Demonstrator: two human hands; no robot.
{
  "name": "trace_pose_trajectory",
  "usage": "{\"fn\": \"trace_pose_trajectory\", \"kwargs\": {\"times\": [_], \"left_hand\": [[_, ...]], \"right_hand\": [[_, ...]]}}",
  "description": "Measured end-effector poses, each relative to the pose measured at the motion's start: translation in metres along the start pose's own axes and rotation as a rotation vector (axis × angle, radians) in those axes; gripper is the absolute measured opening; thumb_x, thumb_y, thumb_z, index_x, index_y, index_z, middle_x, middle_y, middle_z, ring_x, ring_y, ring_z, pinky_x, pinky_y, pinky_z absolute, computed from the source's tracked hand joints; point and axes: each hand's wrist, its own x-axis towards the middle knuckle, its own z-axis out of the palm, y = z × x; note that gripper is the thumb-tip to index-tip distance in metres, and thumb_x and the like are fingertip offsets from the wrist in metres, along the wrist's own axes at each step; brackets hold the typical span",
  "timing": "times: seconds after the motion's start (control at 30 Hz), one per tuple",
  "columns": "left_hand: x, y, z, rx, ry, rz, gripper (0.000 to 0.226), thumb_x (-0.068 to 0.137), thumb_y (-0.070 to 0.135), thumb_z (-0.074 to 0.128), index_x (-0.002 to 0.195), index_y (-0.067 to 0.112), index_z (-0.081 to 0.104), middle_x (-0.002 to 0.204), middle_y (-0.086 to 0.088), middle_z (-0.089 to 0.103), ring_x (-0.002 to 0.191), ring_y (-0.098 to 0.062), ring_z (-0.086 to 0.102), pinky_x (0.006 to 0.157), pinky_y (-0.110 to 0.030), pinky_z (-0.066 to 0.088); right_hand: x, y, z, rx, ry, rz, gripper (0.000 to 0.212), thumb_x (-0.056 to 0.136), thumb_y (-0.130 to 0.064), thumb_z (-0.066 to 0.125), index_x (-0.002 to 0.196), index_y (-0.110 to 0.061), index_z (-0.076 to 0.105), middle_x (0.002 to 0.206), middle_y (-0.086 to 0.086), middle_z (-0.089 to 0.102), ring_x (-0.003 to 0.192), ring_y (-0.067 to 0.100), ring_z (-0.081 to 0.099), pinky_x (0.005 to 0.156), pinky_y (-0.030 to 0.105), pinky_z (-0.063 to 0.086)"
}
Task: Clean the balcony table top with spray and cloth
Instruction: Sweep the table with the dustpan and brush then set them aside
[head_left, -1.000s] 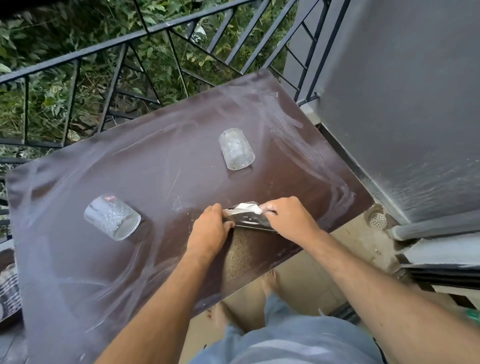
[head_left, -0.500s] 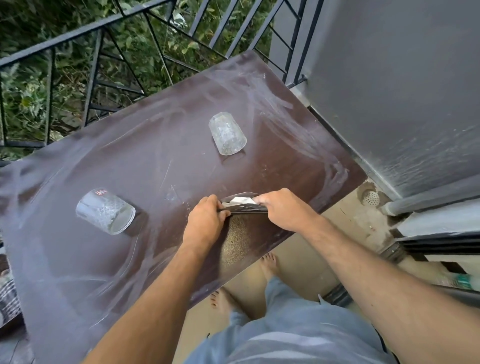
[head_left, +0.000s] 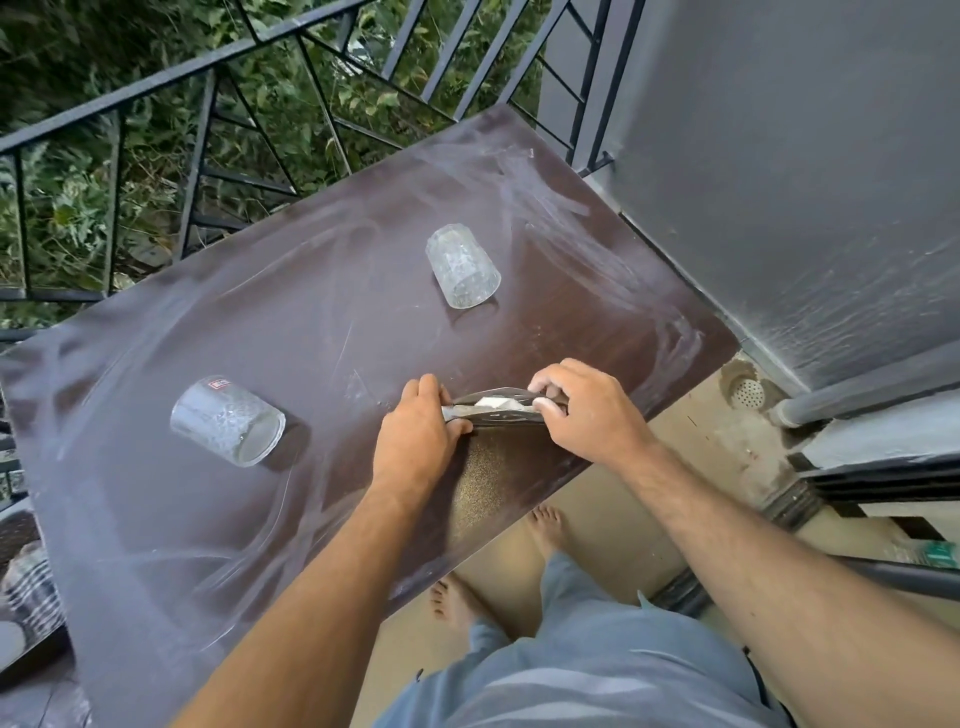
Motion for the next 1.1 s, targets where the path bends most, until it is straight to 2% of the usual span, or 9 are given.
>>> {"fn": "trace_pose_trajectory", "kwargs": {"times": [0.07, 0.17, 0.23, 0.33, 0.47, 0.63, 0.93, 1.03, 1.1], "left_hand": [[0.001, -0.001, -0.004, -0.022, -0.009, 0.018, 0.047, 0.084, 0.034, 0.077, 0.118, 0.015, 0.052, 0.12, -0.004, 0.055, 0.097, -0.035, 0.064, 0.085, -0.044, 0.05], [0.004, -0.003, -0.008, -0.033, -0.045, 0.075, 0.056, 0.085, 0.033, 0.075, 0.134, 0.02, 0.051, 0.129, -0.004, 0.055, 0.109, -0.031, 0.063, 0.094, -0.043, 0.049], [0.005, -0.004, -0.009, 0.001, -0.078, 0.119, 0.057, 0.088, 0.033, 0.072, 0.14, 0.022, 0.05, 0.132, -0.005, 0.058, 0.117, -0.029, 0.061, 0.099, -0.041, 0.047], [0.006, -0.007, -0.009, 0.025, -0.128, 0.138, 0.054, 0.091, 0.034, 0.068, 0.142, 0.023, 0.052, 0.131, -0.007, 0.062, 0.121, -0.027, 0.059, 0.101, -0.038, 0.045], [0.004, -0.012, -0.005, 0.011, -0.156, 0.114, 0.047, 0.093, 0.035, 0.065, 0.138, 0.026, 0.056, 0.127, -0.006, 0.065, 0.118, -0.028, 0.06, 0.1, -0.037, 0.045], [0.007, -0.016, 0.0, -0.055, -0.121, 0.035, 0.034, 0.09, 0.023, 0.069, 0.123, 0.022, 0.063, 0.117, -0.003, 0.066, 0.11, -0.026, 0.061, 0.095, -0.036, 0.045], [0.006, -0.023, -0.025, -0.243, 0.046, -0.083, 0.034, 0.086, 0.006, 0.065, 0.116, 0.022, 0.067, 0.106, 0.002, 0.07, 0.095, -0.019, 0.064, 0.086, -0.025, 0.048], [0.0, -0.031, -0.036, -0.26, 0.092, -0.143, 0.034, 0.084, 0.007, 0.065, 0.115, 0.021, 0.068, 0.107, 0.0, 0.071, 0.096, -0.021, 0.065, 0.088, -0.027, 0.048], [-0.006, -0.041, -0.044, -0.28, 0.145, -0.179, 0.035, 0.083, 0.006, 0.065, 0.114, 0.021, 0.069, 0.106, 0.0, 0.072, 0.094, -0.019, 0.065, 0.085, -0.02, 0.045]], "right_hand": [[-0.005, -0.003, 0.0, 0.063, -0.016, -0.001, 0.035, 0.079, -0.012, 0.068, 0.113, -0.02, 0.067, 0.099, -0.011, 0.059, 0.086, 0.001, 0.056, 0.087, 0.022, 0.049], [-0.007, -0.006, 0.003, 0.069, -0.145, 0.055, 0.061, 0.078, -0.018, 0.071, 0.136, -0.021, 0.053, 0.128, -0.007, 0.057, 0.118, 0.008, 0.055, 0.105, 0.024, 0.041], [-0.008, -0.006, 0.008, 0.0, -0.217, 0.131, 0.066, 0.079, -0.022, 0.072, 0.141, -0.024, 0.048, 0.134, -0.007, 0.054, 0.122, 0.01, 0.052, 0.107, 0.024, 0.038], [-0.007, -0.005, 0.018, -0.064, -0.244, 0.201, 0.051, 0.082, -0.023, 0.071, 0.13, -0.027, 0.056, 0.124, -0.006, 0.063, 0.114, 0.017, 0.058, 0.1, 0.03, 0.043], [-0.007, -0.01, 0.02, 0.025, -0.217, 0.237, 0.033, 0.086, -0.019, 0.07, 0.117, -0.027, 0.065, 0.104, -0.006, 0.071, 0.096, 0.016, 0.062, 0.089, 0.032, 0.048], [0.003, -0.014, 0.021, 0.067, -0.232, 0.136, 0.034, 0.085, -0.017, 0.07, 0.116, -0.03, 0.066, 0.104, -0.013, 0.071, 0.095, 0.008, 0.061, 0.084, 0.019, 0.04], [0.033, -0.043, 0.011, 0.113, -0.209, 0.024, 0.037, 0.086, -0.019, 0.07, 0.121, -0.031, 0.067, 0.113, -0.018, 0.07, 0.102, 0.004, 0.06, 0.091, 0.016, 0.039], [0.043, -0.057, 0.016, 0.121, -0.235, -0.028, 0.036, 0.085, -0.019, 0.072, 0.119, -0.032, 0.067, 0.108, -0.019, 0.07, 0.097, 0.001, 0.06, 0.089, 0.016, 0.04], [0.05, -0.069, 0.023, 0.122, -0.249, -0.062, 0.037, 0.084, -0.019, 0.074, 0.118, -0.032, 0.067, 0.106, -0.019, 0.071, 0.094, 0.0, 0.06, 0.087, 0.015, 0.04]]}}
